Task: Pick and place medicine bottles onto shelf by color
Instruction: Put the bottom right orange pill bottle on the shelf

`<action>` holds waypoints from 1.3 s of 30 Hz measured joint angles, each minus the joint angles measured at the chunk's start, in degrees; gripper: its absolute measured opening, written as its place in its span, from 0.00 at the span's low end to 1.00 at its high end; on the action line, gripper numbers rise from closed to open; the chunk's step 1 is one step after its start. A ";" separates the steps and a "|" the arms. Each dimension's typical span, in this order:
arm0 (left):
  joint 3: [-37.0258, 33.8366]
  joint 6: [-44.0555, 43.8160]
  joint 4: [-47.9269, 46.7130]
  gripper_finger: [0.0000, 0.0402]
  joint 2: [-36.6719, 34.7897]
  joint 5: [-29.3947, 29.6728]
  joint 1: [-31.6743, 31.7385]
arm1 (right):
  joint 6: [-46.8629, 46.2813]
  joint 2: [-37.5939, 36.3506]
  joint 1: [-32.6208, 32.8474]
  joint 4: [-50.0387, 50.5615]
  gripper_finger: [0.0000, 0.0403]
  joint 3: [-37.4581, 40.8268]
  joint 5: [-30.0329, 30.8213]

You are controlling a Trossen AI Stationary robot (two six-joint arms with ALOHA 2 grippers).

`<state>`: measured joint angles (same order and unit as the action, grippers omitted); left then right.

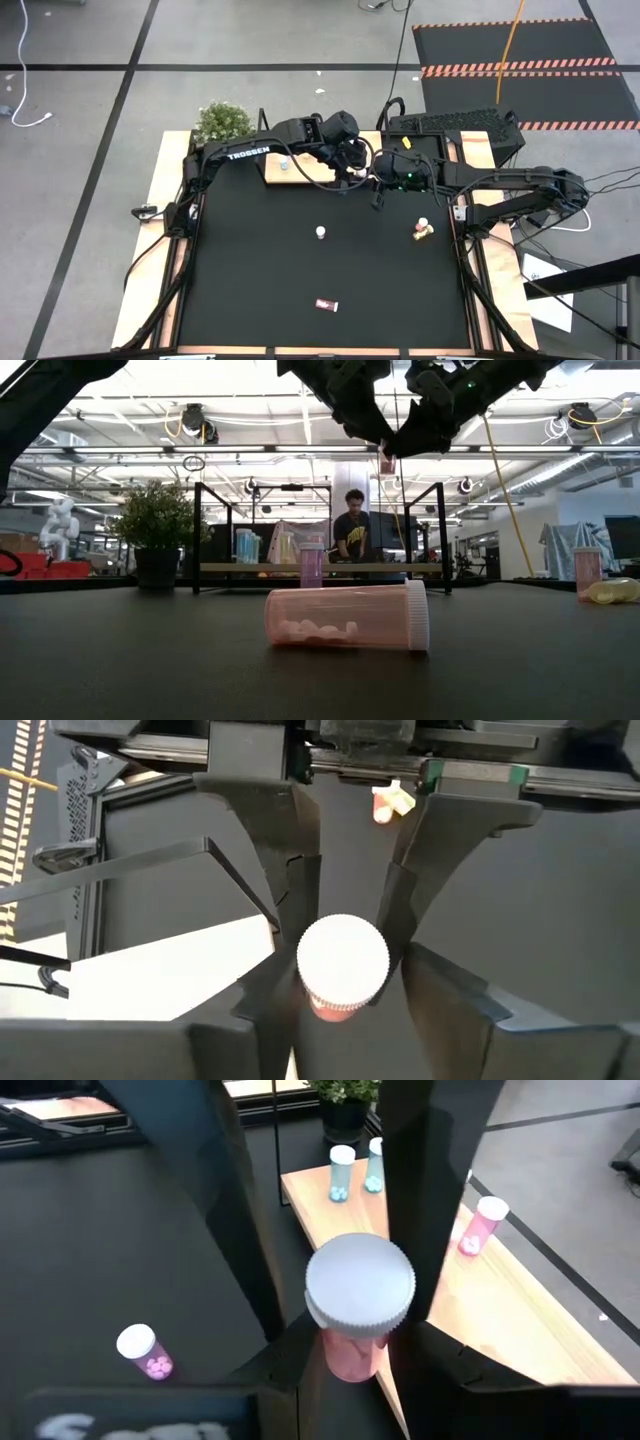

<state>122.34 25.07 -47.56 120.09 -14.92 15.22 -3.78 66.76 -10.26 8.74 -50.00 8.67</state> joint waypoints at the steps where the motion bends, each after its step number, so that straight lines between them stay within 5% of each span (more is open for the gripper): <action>1: 0.00 0.18 -0.04 0.40 0.00 0.00 0.00 | 0.08 0.00 0.00 0.08 0.24 0.00 -0.01; 7: -0.02 -0.09 0.18 0.35 0.00 0.02 0.04 | 0.23 0.00 0.00 0.57 0.24 0.00 -0.24; 24: 0.02 0.80 2.66 0.56 -0.04 0.87 0.00 | -0.17 0.13 -0.24 0.87 0.24 -0.02 -1.49; 39: 0.07 4.06 1.34 0.37 -0.15 -0.69 0.43 | -0.06 0.15 -1.03 0.92 0.24 0.00 -1.41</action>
<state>122.41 29.13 -46.22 119.94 -15.60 15.66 -3.84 66.92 -11.29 9.66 -50.00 7.26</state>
